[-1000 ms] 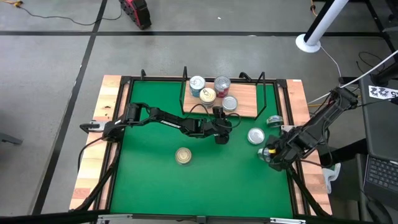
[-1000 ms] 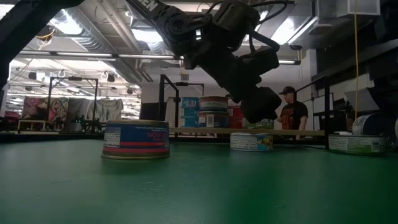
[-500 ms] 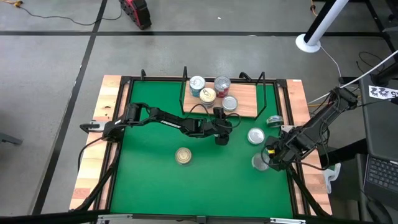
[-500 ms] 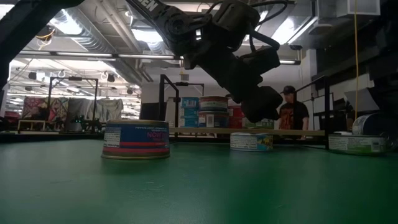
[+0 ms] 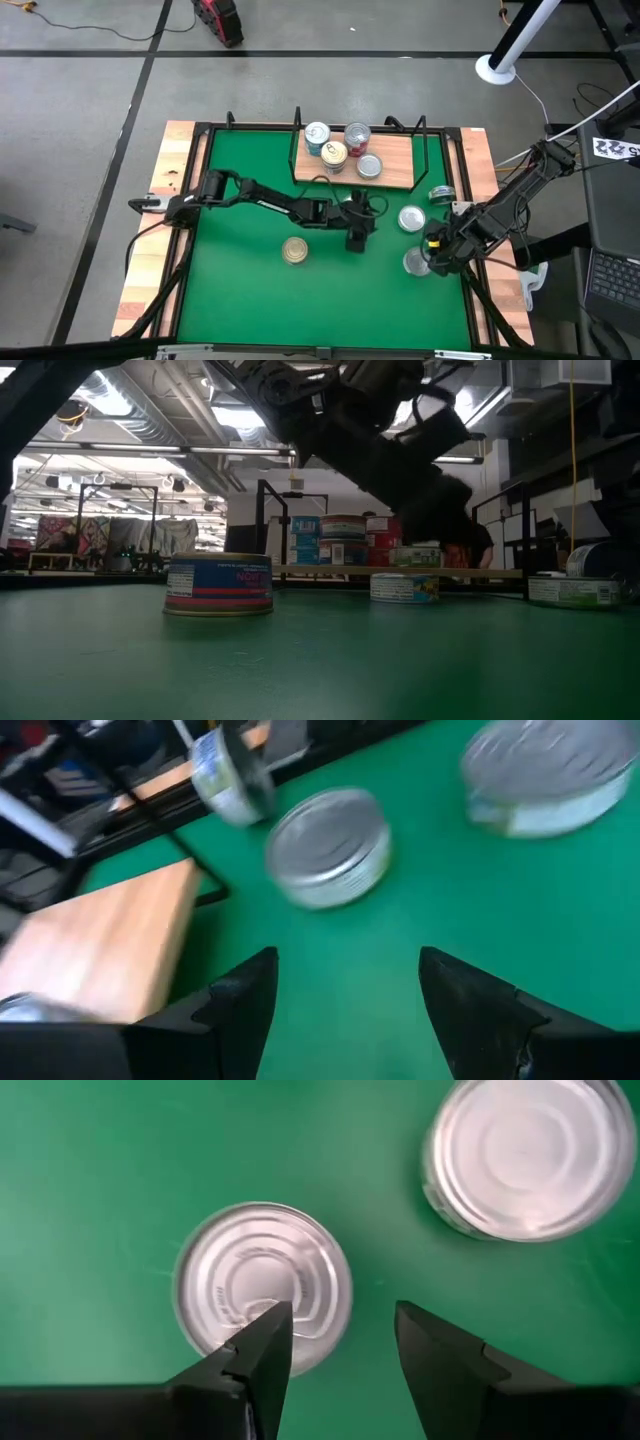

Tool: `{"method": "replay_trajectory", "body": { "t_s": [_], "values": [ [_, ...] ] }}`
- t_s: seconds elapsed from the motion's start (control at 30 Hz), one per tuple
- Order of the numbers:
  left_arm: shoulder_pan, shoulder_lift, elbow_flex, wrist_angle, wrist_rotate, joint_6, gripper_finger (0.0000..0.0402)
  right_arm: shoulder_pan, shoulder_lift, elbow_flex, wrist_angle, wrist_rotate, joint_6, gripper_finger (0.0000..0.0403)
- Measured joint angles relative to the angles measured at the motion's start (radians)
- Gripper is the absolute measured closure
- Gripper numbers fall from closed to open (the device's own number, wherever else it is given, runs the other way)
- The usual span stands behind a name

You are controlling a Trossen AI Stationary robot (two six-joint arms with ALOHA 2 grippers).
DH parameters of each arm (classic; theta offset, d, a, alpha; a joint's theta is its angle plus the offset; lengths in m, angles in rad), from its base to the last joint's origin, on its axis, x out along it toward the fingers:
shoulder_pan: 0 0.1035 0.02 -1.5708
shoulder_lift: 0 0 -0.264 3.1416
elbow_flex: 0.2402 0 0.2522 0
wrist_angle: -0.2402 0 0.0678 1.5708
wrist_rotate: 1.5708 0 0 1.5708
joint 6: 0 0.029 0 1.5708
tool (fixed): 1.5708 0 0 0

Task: Stack canned seafood by type on shelf
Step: Put the green tuna can on the shelf

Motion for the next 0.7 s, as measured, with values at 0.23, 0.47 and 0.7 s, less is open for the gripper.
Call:
{"method": "replay_trajectory", "body": {
  "t_s": [0.23, 0.47, 0.7],
  "values": [
    [-0.035, 0.000, 0.000, 0.041, 0.034, -0.095, 0.0163, 0.000, 0.034, 0.000, 0.049, 0.042, -0.007, 0.0226],
    [-0.051, 0.000, 0.000, 0.034, 0.034, -0.097, 0.0163, -0.012, 0.085, 0.000, 0.108, 0.050, -0.165, 0.0226],
    [-0.050, 0.000, 0.000, 0.030, 0.075, -0.151, 0.0163, -0.131, 0.140, 0.000, 0.173, -0.020, -0.376, 0.0226]
  ]
}}
